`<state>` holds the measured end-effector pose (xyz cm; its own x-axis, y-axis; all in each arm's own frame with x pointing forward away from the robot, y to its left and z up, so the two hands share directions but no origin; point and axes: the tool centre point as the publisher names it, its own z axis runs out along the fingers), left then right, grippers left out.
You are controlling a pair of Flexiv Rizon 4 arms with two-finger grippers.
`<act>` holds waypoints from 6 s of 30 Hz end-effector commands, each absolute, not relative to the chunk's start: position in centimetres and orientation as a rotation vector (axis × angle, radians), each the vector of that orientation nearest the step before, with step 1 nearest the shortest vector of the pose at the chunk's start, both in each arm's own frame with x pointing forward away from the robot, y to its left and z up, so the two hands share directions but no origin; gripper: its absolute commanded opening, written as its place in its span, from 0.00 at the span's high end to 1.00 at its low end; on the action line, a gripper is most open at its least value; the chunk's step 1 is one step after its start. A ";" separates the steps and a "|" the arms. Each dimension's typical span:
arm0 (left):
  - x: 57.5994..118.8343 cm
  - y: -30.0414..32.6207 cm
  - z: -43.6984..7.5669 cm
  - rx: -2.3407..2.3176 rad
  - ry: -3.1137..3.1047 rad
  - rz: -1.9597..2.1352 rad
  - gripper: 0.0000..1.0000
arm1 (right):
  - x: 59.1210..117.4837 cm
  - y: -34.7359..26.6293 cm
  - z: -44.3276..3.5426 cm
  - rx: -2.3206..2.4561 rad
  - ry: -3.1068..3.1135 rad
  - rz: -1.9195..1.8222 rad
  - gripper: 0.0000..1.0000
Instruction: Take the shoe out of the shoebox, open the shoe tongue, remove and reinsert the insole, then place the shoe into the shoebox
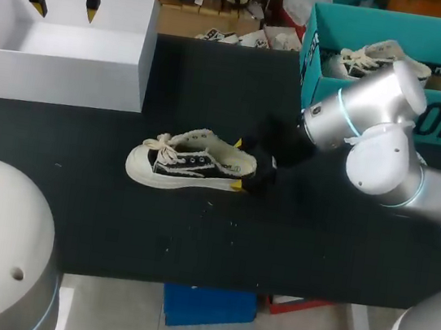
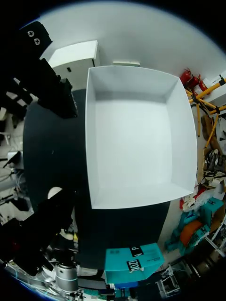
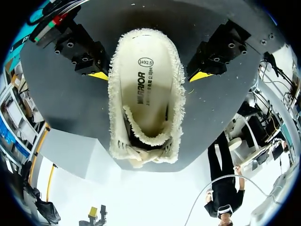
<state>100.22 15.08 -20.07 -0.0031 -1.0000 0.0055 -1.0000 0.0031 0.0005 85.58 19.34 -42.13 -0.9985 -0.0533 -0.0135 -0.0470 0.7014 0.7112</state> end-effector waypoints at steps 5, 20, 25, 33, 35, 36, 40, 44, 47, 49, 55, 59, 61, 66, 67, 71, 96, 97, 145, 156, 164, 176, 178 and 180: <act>100.2 15.0 -20.0 2.218 -2.221 0.000 0.00 | 85.5 19.6 -43.1 0.047 -2.899 -1.216 0.00; 100.2 15.0 -20.0 2.218 -2.221 0.000 0.00 | 86.8 19.0 -43.4 -0.002 -2.936 -1.182 0.00; 100.2 15.0 -20.0 2.218 -2.221 0.000 0.00 | 86.9 19.1 -43.6 -0.009 -2.933 -1.185 0.00; 100.2 15.0 -20.0 2.218 -2.221 0.000 0.00 | 86.6 19.4 -43.7 -0.025 -2.922 -1.204 0.00; 100.2 15.0 -20.0 2.218 -2.221 0.000 0.00 | 86.5 19.6 -43.5 -0.025 -2.921 -1.207 0.00; 100.2 15.0 -20.0 2.218 -2.221 0.000 0.00 | 86.5 19.6 -43.4 -0.024 -2.922 -1.207 0.00; 100.2 15.0 -20.0 2.218 -2.221 0.000 0.00 | 86.4 19.6 -43.2 -0.012 -2.919 -1.209 0.00; 100.2 15.0 -20.0 2.218 -2.221 0.000 0.00 | 86.1 19.5 -43.1 0.021 -2.896 -1.189 1.00; 100.2 15.0 -20.0 2.218 -2.221 0.000 0.00 | 86.1 19.5 -43.1 0.021 -2.896 -1.189 1.00; 100.2 15.0 -20.0 2.218 -2.221 0.000 0.00 | 86.1 19.5 -43.1 0.021 -2.896 -1.189 1.00; 100.2 15.0 -20.0 2.218 -2.221 0.000 0.00 | 86.1 19.5 -43.1 0.021 -2.896 -1.189 1.00; 99.5 14.0 -19.5 2.284 -2.229 0.003 0.00 | 86.1 19.5 -43.1 0.021 -2.896 -1.189 1.00; 98.8 13.0 -19.1 2.328 -2.182 0.006 0.00 | 86.1 19.5 -43.1 0.021 -2.896 -1.189 1.00; 95.5 9.5 -19.3 2.439 -2.063 -0.004 0.00 | 86.1 19.5 -43.1 0.021 -2.896 -1.189 1.00; 94.7 8.7 -19.3 2.460 -2.031 -0.003 0.00 | 86.1 19.5 -43.1 0.021 -2.896 -1.189 1.00; 90.5 4.7 -19.5 2.506 -1.933 -0.007 0.00 | 86.1 19.5 -43.1 0.021 -2.896 -1.189 1.00; 85.0 -1.4 -22.3 2.443 -2.027 -0.082 0.00 | 86.1 19.5 -43.1 0.021 -2.896 -1.189 1.00; 84.9 -1.8 -22.5 2.427 -2.047 -0.087 0.00 | 86.1 19.5 -43.1 0.021 -2.896 -1.189 1.00; 83.5 -12.7 -35.9 2.410 -2.188 -0.541 0.00 | 86.1 19.5 -43.1 0.021 -2.896 -1.189 1.00; 83.7 -12.5 -37.1 2.397 -2.226 -0.590 0.62 | 86.1 19.5 -43.1 0.021 -2.896 -1.189 1.00; 84.0 -13.2 -36.8 2.382 -2.228 -0.572 0.85 | 86.1 19.5 -43.1 0.021 -2.896 -1.189 1.00; 84.4 -13.0 -36.7 2.359 -2.235 -0.552 1.00 | 86.1 19.5 -43.1 0.021 -2.896 -1.189 1.00; 84.6 -12.9 -36.3 2.360 -2.229 -0.544 1.00 | 86.1 19.5 -43.1 0.021 -2.896 -1.189 1.00; 84.8 -12.8 -36.1 2.350 -2.227 -0.525 1.00 | 86.1 19.5 -43.1 0.021 -2.896 -1.189 1.00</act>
<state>84.58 -13.25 -36.46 0.0342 -0.9411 -0.3365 -0.9903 -0.0772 0.1151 86.16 19.52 -43.15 -0.9999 -0.0170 0.0031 -0.0098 0.7088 0.7053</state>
